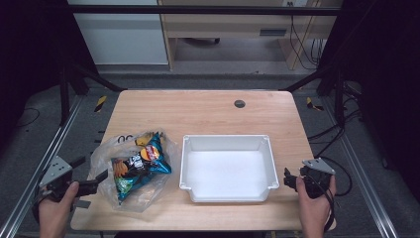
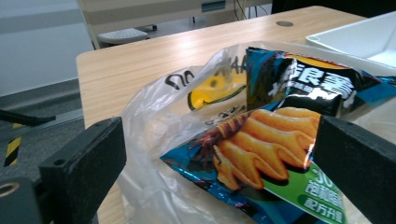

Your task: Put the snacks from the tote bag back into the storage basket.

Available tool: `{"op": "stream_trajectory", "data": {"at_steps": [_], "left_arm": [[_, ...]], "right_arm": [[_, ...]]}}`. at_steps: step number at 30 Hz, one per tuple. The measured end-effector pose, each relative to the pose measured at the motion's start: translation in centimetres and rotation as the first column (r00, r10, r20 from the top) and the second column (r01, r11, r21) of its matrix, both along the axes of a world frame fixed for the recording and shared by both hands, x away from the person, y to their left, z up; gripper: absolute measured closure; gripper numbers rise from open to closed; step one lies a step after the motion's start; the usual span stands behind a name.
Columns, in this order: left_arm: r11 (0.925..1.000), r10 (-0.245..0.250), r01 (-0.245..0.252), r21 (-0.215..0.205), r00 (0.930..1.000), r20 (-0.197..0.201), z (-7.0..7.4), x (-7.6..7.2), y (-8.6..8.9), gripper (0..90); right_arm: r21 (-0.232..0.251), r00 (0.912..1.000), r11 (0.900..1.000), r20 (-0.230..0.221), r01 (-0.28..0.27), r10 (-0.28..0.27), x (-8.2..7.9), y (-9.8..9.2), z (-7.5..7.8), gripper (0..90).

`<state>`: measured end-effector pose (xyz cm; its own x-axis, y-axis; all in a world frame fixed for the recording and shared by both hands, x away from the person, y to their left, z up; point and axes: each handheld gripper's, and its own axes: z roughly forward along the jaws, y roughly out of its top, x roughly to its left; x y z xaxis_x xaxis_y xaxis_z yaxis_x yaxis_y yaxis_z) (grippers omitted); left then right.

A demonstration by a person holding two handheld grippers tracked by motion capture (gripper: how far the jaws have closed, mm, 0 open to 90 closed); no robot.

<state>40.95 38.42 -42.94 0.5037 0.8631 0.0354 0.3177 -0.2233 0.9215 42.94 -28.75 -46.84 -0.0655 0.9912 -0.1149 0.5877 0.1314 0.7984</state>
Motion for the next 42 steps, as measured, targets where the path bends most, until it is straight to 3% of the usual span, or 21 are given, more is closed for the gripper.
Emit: {"op": "stream_trajectory", "data": {"at_steps": [3, 7, 10, 13, 15, 20, 21, 26, 30, 32, 37, 38, 42], "left_arm": [[0.9996, -0.019, 0.019, 0.02, 0.9998, 0.001, 0.5, 0.0, -1.0, 2.4], [0.9932, -0.075, 0.074, 0.09, 0.9972, 0.005, 2.2, 0.0, -3.2, 2.4], [0.9827, -0.111, 0.111, 0.148, 0.9938, -0.011, 3.1, 0.3, -4.7, 2.1], [0.9657, -0.137, 0.143, 0.217, 0.9896, -0.045, 3.9, 0.9, -6.2, 2.1], [0.9598, -0.146, 0.158, 0.232, 0.9871, -0.065, 4.1, 1.2, -6.8, 2.4], [0.9277, -0.152, 0.196, 0.317, 0.9755, -0.159, 4.9, 2.1, -8.4, 2.6], [0.9142, -0.147, 0.201, 0.352, 0.9733, -0.176, 5.1, 2.3, -8.7, 2.8], [0.8686, -0.136, 0.242, 0.432, 0.9552, -0.263, 5.8, 2.9, -9.7, 3.0], [0.8143, -0.145, 0.292, 0.502, 0.939, -0.312, 6.3, 3.2, -10.3, 4.1], [0.7925, -0.144, 0.315, 0.522, 0.9287, -0.342, 6.4, 3.5, -10.5, 4.0], [0.759, -0.137, 0.352, 0.548, 0.909, -0.394, 6.5, 4.2, -10.8, 4.1], [0.7582, -0.132, 0.351, 0.549, 0.9077, -0.398, 6.5, 4.4, -10.9, 4.1], [0.7388, -0.125, 0.367, 0.565, 0.8986, -0.421, 6.5, 5.0, -11.1, 4.0]], "right_arm": [[0.001, 1.0, 1.0, 0.005, 0.003, -0.003, -0.1, -0.1, 0.0, 5.4], [0.003, 0.9999, 1.0, 0.013, 0.009, -0.009, -0.1, -0.1, 0.1, 5.5], [0.001, 0.9999, 1.0, 0.013, 0.004, -0.004, 0.0, -0.1, 0.0, 5.5], [-0.001, 0.9998, 1.0, 0.018, 0.005, -0.005, 0.0, -0.1, 0.1, 5.6], [0.004, 0.9997, 1.0, 0.024, 0.01, -0.01, 0.0, -0.2, 0.1, 5.6], [0.017, 0.9994, 1.0, 0.034, 0.004, -0.005, -0.1, -0.1, 0.3, 5.6], [0.015, 0.9994, 1.0, 0.035, 0.002, -0.003, 0.0, 0.0, 0.3, 5.6], [0.029, 0.9989, 1.0, 0.047, -0.005, 0.004, 0.0, 0.2, 0.5, 5.5], [0.04, 0.9985, 0.999, 0.054, -0.008, 0.005, -0.1, 0.1, 0.6, 5.6], [0.043, 0.9984, 0.999, 0.057, -0.003, 0.001, -0.1, 0.0, 0.6, 5.5], [0.047, 0.9981, 0.999, 0.062, 0.004, -0.007, -0.3, -0.1, 0.7, 5.6], [0.052, 0.9979, 0.999, 0.065, 0.004, -0.007, -0.3, 0.0, 0.8, 5.6], [0.047, 0.9983, 0.999, 0.058, -0.002, -0.001, -0.3, 0.2, 0.8, 5.6]]}}
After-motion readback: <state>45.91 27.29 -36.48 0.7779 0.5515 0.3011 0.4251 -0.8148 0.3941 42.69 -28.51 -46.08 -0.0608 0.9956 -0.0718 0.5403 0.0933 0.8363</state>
